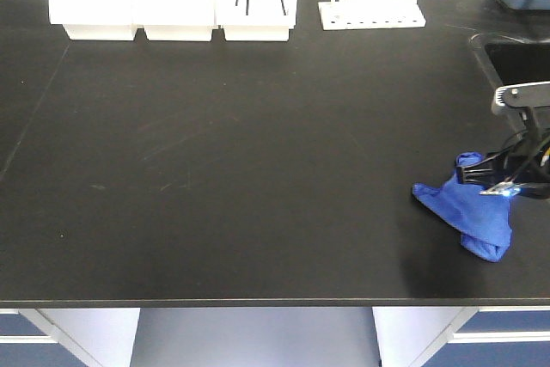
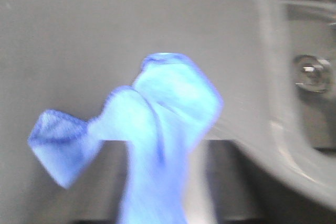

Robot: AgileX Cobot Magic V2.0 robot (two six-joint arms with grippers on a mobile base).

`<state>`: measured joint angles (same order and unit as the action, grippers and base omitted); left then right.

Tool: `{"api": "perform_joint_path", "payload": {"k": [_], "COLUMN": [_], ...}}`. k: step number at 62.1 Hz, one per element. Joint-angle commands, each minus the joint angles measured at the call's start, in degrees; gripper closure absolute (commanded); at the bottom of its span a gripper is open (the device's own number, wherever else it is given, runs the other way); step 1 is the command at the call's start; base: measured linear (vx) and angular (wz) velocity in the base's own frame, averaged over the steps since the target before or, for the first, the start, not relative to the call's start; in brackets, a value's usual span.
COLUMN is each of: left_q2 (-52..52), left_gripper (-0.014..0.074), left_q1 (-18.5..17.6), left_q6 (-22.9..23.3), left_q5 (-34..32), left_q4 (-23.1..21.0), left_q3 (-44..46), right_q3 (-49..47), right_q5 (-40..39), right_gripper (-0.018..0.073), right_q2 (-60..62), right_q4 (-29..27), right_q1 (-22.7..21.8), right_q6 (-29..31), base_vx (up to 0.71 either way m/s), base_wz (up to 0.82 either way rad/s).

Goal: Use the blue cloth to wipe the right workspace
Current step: 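Close the right gripper on the blue cloth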

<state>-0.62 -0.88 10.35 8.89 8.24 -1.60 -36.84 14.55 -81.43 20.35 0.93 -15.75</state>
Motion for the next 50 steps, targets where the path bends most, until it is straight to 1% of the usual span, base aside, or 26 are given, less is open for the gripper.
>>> {"api": "perform_joint_path", "payload": {"k": [1,9,17,24,27,30,37,50], "left_q2": [-0.9,-0.9,-0.9,-0.9,-0.9,-0.9,-0.9,-0.9], "left_gripper": [0.0602,0.0602,0.0602,0.0602,0.0602,0.0602,0.0602,0.0602], "left_q1": [0.3,0.3,0.3,0.3,0.3,0.3,0.3,0.3], "left_q6": [0.5,0.5,0.5,0.5,0.5,0.5,0.5,0.5], "left_q5": [-4.6,-4.6,-4.6,-4.6,-4.6,-4.6,-4.6,-4.6], "left_q4": [0.1,0.1,0.1,0.1,0.1,0.1,0.1,0.1], "left_q3": [-1.8,-1.8,-1.8,-1.8,-1.8,-1.8,-1.8,-1.8], "right_q3": [-1.9,-1.9,-1.9,-1.9,-1.9,-1.9,-1.9,-1.9], "right_q5": [-4.4,-4.7,-6.7,-8.0,-8.2,-8.2,-8.2,-7.9], "right_gripper": [0.0064,0.0078,0.0133,0.0266,0.0343,0.0431,0.0566,0.0568], "right_q2": [-1.7,-5.6,-8.0,-8.5,-7.9,-7.1,-2.9,9.8], "right_q4": [0.2,0.2,0.3,0.3,0.2,0.1,-0.3,-0.8], "right_q1": [-0.1,-0.1,-0.1,-0.1,-0.1,-0.1,-0.1,-0.1], "right_q6": [-1.1,-2.5,-2.5,-2.5,-2.5,-2.5,-2.5,-2.5], "base_vx": [0.0,0.0,0.0,0.0,0.0,0.0,0.0,0.0], "base_wz": [0.0,0.0,0.0,0.0,0.0,0.0,0.0,0.0]}}
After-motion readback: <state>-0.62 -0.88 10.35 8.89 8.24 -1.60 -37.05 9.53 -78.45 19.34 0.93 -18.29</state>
